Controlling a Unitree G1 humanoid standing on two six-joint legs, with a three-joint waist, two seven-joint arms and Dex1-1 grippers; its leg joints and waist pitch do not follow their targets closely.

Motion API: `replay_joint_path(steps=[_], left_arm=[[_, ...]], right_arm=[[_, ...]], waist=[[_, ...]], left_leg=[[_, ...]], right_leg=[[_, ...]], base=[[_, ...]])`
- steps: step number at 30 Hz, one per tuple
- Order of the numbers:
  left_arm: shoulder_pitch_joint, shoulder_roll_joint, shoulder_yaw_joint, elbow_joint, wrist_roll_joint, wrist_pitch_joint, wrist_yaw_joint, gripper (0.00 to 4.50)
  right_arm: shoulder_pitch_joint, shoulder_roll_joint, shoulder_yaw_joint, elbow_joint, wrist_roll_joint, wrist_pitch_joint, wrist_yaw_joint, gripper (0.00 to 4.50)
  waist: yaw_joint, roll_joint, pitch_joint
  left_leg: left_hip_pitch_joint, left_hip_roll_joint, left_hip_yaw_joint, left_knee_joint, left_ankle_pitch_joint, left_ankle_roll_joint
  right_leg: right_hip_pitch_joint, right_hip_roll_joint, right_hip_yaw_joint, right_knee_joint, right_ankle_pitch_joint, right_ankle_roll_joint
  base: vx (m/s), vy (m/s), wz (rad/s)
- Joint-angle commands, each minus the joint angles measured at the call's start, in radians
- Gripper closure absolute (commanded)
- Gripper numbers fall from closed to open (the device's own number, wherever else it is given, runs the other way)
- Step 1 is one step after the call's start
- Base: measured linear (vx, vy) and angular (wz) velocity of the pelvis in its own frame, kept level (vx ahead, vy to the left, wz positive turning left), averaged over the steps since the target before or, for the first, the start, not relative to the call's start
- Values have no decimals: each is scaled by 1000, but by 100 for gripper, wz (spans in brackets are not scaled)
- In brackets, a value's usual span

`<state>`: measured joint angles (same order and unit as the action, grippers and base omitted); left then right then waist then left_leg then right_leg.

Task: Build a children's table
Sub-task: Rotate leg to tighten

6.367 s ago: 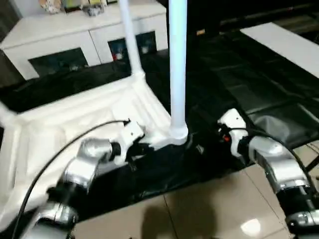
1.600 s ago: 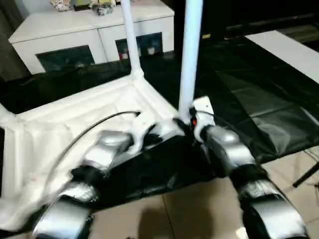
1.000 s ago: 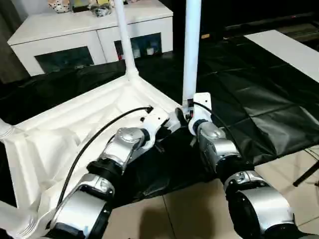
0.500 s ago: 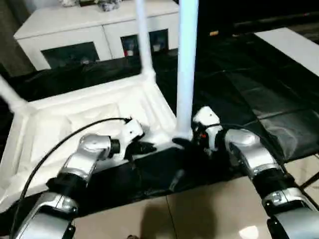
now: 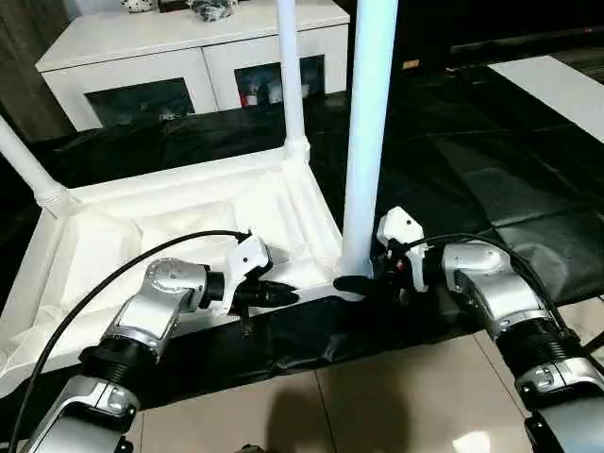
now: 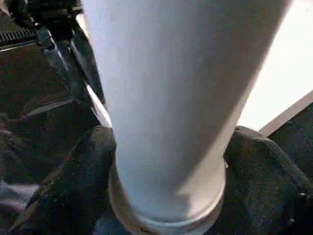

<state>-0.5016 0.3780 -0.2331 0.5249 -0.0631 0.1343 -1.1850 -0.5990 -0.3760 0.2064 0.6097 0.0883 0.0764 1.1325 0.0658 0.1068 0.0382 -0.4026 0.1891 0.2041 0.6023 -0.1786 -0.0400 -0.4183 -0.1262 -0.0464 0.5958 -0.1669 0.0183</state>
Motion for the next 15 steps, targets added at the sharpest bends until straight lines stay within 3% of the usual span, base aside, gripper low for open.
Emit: replay_joint_path(steps=[1, 8, 15], left_arm=[[4, -3, 11, -43, -48, -4, -36, 450], [13, 5, 7, -54, -47, 9, -44, 450], [28, 16, -11, -66, -35, 28, -54, 450]], right_arm=[[-1, -8, 6, -8, 6, 3, 12, 114], [8, -10, 6, -13, 8, 20, 17, 175], [13, 16, -15, 22, -7, 34, -52, 181]], waist=[[1, -25, -72], [1, -25, -73], [-2, -24, -73]], left_leg=[[25, 30, -11, -67, -171, 114], [25, 29, -11, -65, -167, 116], [24, 29, -11, -66, -168, 114]], right_leg=[[48, -12, 11, -49, -136, -272], [48, -11, 11, -48, -126, -276], [48, -10, 10, -48, -132, -275]], base=[[0, 0, 0], [0, 0, 0], [0, 0, 0]])
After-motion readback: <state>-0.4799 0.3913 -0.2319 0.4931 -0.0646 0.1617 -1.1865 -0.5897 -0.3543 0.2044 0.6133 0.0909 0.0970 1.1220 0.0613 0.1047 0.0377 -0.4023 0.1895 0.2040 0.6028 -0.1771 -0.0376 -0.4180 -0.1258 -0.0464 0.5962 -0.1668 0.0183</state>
